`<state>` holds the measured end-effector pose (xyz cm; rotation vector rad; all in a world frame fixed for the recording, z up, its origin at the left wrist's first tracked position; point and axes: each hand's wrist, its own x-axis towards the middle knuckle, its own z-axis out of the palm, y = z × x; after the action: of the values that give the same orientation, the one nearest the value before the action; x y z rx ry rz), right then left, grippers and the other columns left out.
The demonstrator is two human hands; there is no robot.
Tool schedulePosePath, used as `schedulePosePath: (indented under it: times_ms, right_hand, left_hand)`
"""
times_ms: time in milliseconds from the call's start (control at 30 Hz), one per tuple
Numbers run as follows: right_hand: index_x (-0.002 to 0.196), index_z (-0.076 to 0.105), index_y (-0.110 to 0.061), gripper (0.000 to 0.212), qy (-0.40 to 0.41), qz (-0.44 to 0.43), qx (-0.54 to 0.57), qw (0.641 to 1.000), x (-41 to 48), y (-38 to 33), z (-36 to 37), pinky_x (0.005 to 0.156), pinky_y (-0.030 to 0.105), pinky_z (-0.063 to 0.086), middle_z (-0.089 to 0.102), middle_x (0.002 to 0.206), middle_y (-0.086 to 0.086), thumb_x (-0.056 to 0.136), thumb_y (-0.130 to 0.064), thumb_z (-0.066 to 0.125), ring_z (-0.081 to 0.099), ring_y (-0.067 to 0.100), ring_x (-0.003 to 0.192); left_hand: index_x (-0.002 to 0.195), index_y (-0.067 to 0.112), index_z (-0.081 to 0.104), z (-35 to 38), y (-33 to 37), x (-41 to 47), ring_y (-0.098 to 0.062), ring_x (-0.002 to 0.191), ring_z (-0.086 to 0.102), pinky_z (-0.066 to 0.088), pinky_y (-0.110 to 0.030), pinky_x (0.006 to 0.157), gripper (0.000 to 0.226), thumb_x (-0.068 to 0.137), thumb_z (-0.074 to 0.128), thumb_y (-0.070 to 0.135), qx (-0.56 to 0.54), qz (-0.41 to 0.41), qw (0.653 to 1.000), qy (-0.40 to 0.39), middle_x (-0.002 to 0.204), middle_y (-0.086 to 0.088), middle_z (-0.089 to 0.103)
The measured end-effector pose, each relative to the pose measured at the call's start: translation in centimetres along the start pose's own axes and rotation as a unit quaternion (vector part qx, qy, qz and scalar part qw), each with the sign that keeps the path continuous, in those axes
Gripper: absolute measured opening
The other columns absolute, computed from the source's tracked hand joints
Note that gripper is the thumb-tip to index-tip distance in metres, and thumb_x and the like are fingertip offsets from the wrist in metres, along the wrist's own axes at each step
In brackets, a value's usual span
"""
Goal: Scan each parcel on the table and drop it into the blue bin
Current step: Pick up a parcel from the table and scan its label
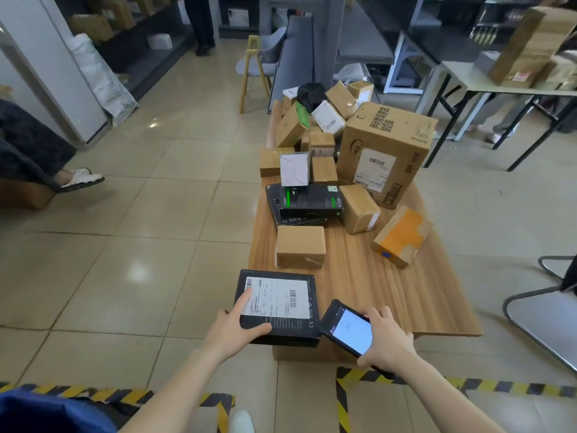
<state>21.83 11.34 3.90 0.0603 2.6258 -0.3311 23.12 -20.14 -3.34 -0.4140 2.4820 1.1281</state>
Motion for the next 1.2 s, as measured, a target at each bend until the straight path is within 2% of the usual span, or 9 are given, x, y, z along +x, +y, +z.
schedulePosePath:
  times_ms: [167,333,433,533,633,800,900,1033,1200]
  right_hand:
    - [0.137,0.028,-0.030,0.098,0.007,-0.009,0.020,1.000,1.5,-4.8,1.3,0.103,0.047,0.040,0.034,0.124,-0.005,0.056,-0.040,0.083,0.046,0.014,0.109]
    - [0.133,0.028,-0.032,0.099,0.011,-0.037,0.026,0.999,3.8,-10.7,2.8,0.093,0.040,0.047,0.034,0.122,-0.008,0.052,-0.045,0.083,0.038,0.009,0.099]
    - [0.133,0.028,-0.032,0.098,0.007,-0.065,0.011,0.998,5.2,-14.6,3.5,0.091,0.038,0.050,0.034,0.123,-0.007,0.052,-0.046,0.083,0.039,0.009,0.100]
    - [0.133,0.028,-0.032,0.099,-0.015,-0.100,0.009,0.995,6.3,-18.9,4.0,0.091,0.039,0.050,0.034,0.126,-0.007,0.053,-0.045,0.083,0.041,0.012,0.109]
    - [0.133,0.029,-0.032,0.098,-0.042,-0.147,0.016,0.988,7.1,-23.4,4.6,0.092,0.041,0.048,0.034,0.123,-0.008,0.050,-0.041,0.081,0.039,0.009,0.103]
    - [0.134,0.031,-0.032,0.096,-0.077,-0.238,-0.016,0.968,7.5,-31.0,6.2,0.092,0.040,0.046,0.031,0.111,-0.009,0.052,-0.038,0.079,0.039,0.008,0.096]
    - [0.136,0.033,-0.030,0.097,-0.114,-0.295,-0.025,0.948,6.5,-34.8,7.8,0.088,0.037,0.048,0.031,0.111,-0.008,0.051,-0.036,0.080,0.042,0.010,0.096]
    - [0.132,0.035,-0.036,0.093,-0.171,-0.365,-0.037,0.914,4.7,-38.4,10.0,0.082,0.033,0.047,0.034,0.116,-0.011,0.047,-0.032,0.075,0.051,0.010,0.098]
    - [0.133,0.035,-0.032,0.092,-0.222,-0.423,-0.080,0.875,1.8,-41.0,13.2,0.088,0.037,0.047,0.035,0.120,-0.008,0.052,-0.032,0.079,0.049,0.013,0.102]
  left_hand:
    - [0.129,0.076,0.002,-3.3,-3.5,-0.6,-0.009,0.101,0.041,0.039,-0.029,0.083,0.089,0.068,0.066,0.070,-0.031,0.020,0.999,0.010,0.117,0.001,0.040]
    - [0.129,0.078,0.004,-6.5,-7.5,-0.6,-0.009,0.101,0.047,0.042,-0.029,0.090,0.087,0.072,0.068,0.066,-0.072,0.006,0.996,0.043,0.117,0.003,0.035]
    - [0.128,0.079,0.006,-8.9,-10.1,-1.0,-0.005,0.096,0.047,0.044,-0.027,0.086,0.085,0.073,0.069,0.065,-0.091,-0.003,0.993,0.077,0.115,0.005,0.036]
    - [0.131,0.075,0.009,-11.7,-12.7,-2.2,-0.008,0.098,0.045,0.043,-0.030,0.091,0.085,0.073,0.071,0.063,-0.124,-0.036,0.983,0.133,0.118,0.003,0.038]
    - [0.139,0.064,0.013,-14.0,-15.4,-4.2,-0.012,0.104,0.041,0.041,-0.032,0.095,0.087,0.075,0.072,0.058,-0.161,-0.081,0.964,0.197,0.125,-0.001,0.044]
    - [0.144,0.054,0.019,-15.9,-19.2,-9.3,-0.019,0.118,0.034,0.037,-0.037,0.098,0.087,0.077,0.075,0.049,-0.223,-0.173,0.901,0.328,0.124,-0.003,0.043]
    - [0.142,0.057,0.019,-15.2,-21.3,-13.9,-0.018,0.106,0.039,0.039,-0.039,0.096,0.085,0.077,0.074,0.050,-0.238,-0.245,0.860,0.380,0.119,-0.006,0.039]
    - [0.137,0.062,0.022,-13.3,-23.7,-20.1,-0.022,0.103,0.047,0.043,-0.042,0.101,0.087,0.071,0.077,0.055,-0.265,-0.338,0.788,0.442,0.114,-0.007,0.037]
    - [0.144,0.055,0.020,-9.9,-25.3,-26.8,-0.025,0.104,0.042,0.040,-0.039,0.100,0.092,0.072,0.076,0.057,-0.268,-0.431,0.708,0.491,0.118,-0.013,0.038]
